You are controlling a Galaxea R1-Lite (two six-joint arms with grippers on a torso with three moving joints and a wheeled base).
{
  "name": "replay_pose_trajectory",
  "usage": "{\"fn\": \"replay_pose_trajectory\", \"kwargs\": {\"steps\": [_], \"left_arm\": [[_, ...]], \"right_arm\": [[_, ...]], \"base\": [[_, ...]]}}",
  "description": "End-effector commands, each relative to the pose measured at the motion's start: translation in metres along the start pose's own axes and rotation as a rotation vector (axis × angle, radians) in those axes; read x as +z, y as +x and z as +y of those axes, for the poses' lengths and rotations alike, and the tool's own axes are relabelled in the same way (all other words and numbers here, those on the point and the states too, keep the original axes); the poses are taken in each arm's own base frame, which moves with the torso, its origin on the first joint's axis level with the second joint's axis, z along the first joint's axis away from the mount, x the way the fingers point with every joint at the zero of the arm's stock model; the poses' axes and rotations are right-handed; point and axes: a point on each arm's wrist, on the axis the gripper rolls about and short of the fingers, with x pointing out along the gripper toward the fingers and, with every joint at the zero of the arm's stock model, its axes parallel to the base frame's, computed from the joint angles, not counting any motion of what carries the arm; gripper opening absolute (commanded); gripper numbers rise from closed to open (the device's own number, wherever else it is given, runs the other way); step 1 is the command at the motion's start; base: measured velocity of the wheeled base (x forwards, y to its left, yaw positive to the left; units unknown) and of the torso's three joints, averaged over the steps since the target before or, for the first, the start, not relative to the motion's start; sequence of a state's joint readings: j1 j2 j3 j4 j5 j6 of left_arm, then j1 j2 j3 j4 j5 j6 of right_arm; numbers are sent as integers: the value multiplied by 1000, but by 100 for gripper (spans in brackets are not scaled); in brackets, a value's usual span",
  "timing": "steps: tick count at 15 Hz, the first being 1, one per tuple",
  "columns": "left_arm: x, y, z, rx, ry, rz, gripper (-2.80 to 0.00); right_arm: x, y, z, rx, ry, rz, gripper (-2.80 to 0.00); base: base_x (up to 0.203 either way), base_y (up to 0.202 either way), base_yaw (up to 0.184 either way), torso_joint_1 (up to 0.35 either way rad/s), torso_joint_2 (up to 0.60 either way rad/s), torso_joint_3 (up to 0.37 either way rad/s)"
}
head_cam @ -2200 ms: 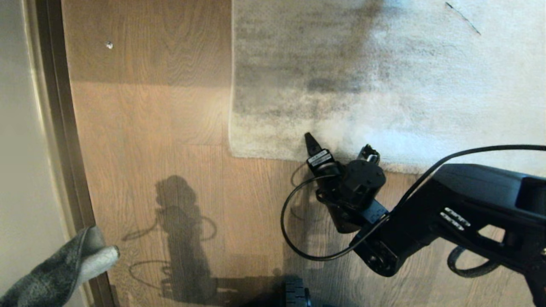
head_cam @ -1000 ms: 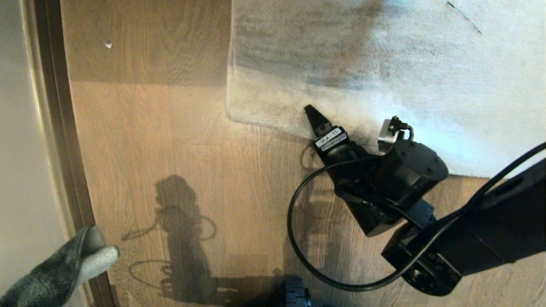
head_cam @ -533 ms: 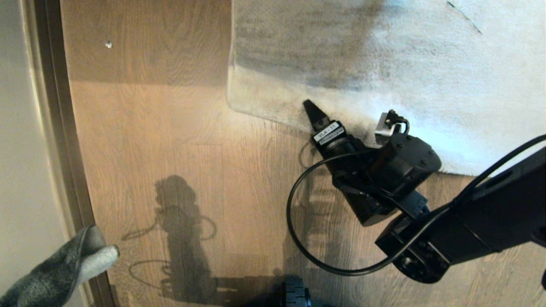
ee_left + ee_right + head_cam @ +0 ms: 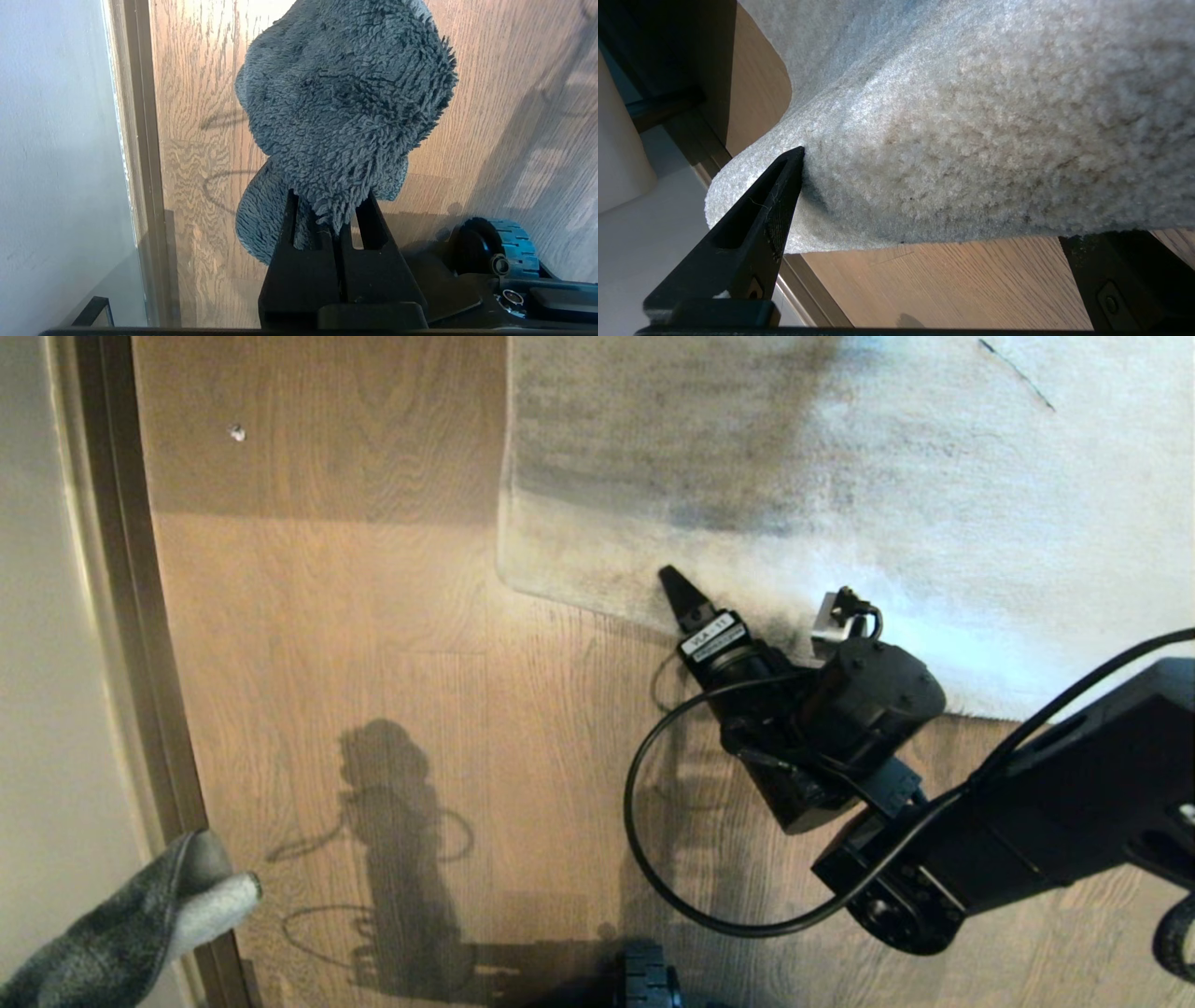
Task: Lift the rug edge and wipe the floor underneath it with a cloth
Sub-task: Lift up the carpet
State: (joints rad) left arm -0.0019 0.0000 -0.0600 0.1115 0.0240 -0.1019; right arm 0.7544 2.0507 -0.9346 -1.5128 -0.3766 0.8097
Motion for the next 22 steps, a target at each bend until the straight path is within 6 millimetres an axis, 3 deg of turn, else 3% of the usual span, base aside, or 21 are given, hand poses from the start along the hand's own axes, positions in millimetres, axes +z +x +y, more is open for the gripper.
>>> {"fn": "replay_pose_trajectory", "kwargs": {"steps": [1,8,17,22], "left_arm": [[0,0,0,1,-1,1,-280],[0,0,0,1,-1,1,-280],[0,0,0,1,-1,1,-280],[0,0,0,1,-1,1,-280]], "right_arm": [[-3,1,-2,3,6,-7,0],[-3,4,-1,16,13,-20,0],[-27,26,-7,39,7,-39,0],[-36,26,22,121,11,-38,0]], "base": [[0,0,0,0,0,0],[0,0,0,0,0,0],[0,0,0,0,0,0],[0,0,0,0,0,0]]}}
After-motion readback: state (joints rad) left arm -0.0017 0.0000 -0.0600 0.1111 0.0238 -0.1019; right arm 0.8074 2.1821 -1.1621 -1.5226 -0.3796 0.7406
